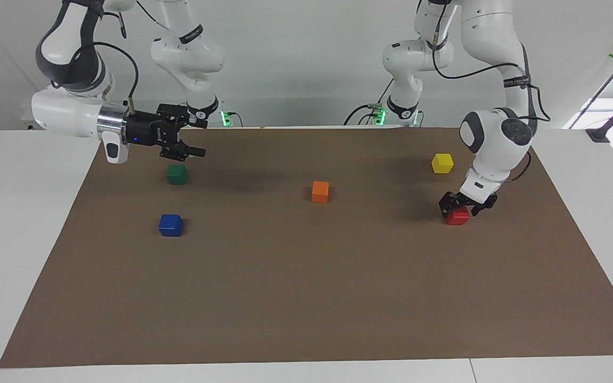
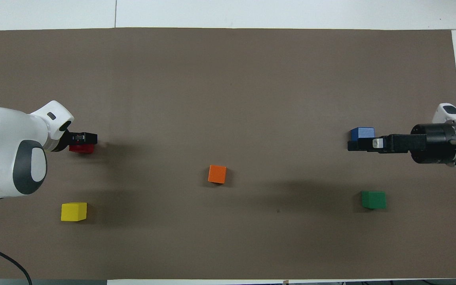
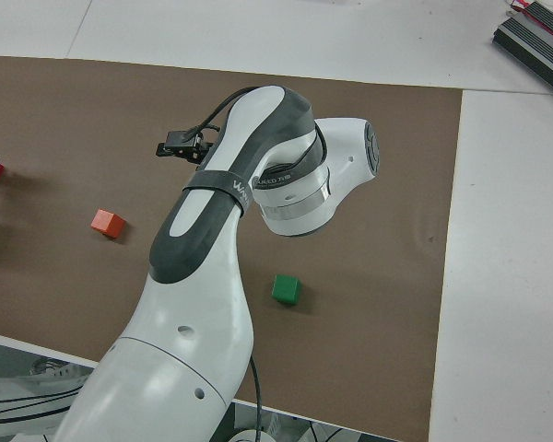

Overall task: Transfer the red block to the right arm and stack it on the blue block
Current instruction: 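Lift the red block with the left gripper while the right gripper approaches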

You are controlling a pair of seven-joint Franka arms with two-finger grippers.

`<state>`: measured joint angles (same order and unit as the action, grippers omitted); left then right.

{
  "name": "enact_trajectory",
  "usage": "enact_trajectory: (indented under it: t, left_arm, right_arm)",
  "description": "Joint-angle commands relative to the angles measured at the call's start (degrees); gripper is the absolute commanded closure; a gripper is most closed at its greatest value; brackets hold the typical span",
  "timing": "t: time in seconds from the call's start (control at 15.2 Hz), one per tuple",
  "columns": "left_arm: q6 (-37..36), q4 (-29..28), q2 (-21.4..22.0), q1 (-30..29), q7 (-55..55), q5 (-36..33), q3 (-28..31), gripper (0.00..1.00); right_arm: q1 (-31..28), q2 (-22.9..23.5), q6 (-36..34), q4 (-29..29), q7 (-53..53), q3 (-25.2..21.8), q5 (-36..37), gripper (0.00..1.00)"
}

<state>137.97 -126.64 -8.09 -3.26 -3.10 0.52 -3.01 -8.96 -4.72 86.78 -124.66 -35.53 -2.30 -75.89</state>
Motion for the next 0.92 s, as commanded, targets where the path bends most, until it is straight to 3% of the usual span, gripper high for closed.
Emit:
enact_trajectory:
  t: [0.0,0.07,0.13,0.26,0.46,0.66,0.85]
  left_arm:
    - [2.66,-2.03,0.53,0.10,-1.21,0.98,0.11,0.00]
    - [2.74,-2.55,0.53,0.19,-1.20,0.98,0.11,0.11]
    - [2.74,-2.65,0.53,0.10,-0.86,0.98,0.11,0.35]
    - [2.13,-2.56,0.53,0.19,0.63,0.98,0.03,1.00]
    - [-5.91,1.20,1.05,1.94,9.64,1.33,-0.50,1.00]
    - [-25.83,12.07,4.56,7.81,25.99,1.85,-0.77,1.00]
    - [-42.74,24.83,8.42,10.47,42.06,13.24,-0.85,1.00]
  right_arm:
    - [0.78,3.40,-4.42,-1.90,-8.04,0.10,-4.79,0.00]
    - [1.83,3.84,-6.17,-2.60,-8.32,0.10,-6.54,0.00]
    - [2.45,4.72,-8.45,-3.39,-8.41,0.10,-9.51,0.00]
    - [4.11,8.92,-13.89,-3.93,-11.21,0.10,-13.39,0.00]
    - [6.93,12.46,-18.83,-4.89,-13.42,0.10,-17.44,0.00]
    - [12.10,14.73,-23.22,-8.31,-13.51,0.19,-27.70,0.00]
    - [16.59,15.10,-23.06,-9.11,-13.51,0.19,-37.02,0.00]
